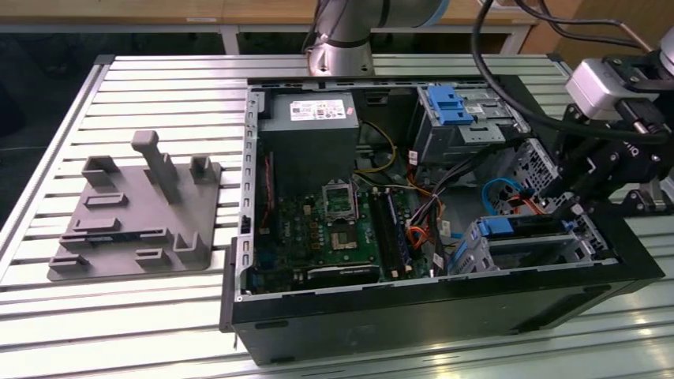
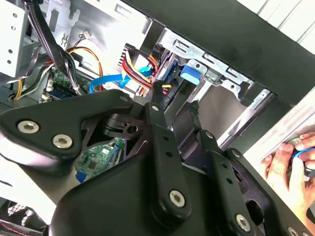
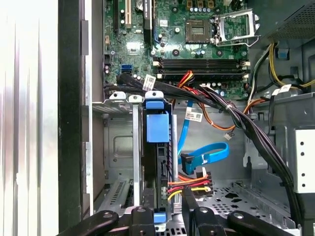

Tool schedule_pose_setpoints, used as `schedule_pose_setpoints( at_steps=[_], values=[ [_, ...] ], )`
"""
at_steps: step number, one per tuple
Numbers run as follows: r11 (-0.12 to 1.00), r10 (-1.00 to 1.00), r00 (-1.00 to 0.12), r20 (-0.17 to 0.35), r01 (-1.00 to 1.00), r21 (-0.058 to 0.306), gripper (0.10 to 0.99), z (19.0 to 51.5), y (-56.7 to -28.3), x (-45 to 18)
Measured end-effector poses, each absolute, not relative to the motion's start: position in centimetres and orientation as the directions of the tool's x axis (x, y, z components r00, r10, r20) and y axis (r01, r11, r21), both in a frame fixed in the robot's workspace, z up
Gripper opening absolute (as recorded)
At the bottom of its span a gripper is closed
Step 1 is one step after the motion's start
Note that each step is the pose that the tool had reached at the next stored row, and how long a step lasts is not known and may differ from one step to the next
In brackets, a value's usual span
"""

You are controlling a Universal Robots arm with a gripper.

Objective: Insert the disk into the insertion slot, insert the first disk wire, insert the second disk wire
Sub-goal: 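Insert the first disk wire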

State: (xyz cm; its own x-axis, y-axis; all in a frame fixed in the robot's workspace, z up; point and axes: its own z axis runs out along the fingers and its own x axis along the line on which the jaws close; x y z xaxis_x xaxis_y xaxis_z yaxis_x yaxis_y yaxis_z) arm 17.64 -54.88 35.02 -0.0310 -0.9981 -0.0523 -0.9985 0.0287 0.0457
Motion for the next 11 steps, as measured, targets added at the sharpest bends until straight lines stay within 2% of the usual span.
schedule_pose_setpoints(
  at_steps=[11],
  values=[
    [0.029, -0.998, -0.031, -0.052, -0.999, 0.046, 0.357, 37.4, -54.7, 17.6]
  ],
)
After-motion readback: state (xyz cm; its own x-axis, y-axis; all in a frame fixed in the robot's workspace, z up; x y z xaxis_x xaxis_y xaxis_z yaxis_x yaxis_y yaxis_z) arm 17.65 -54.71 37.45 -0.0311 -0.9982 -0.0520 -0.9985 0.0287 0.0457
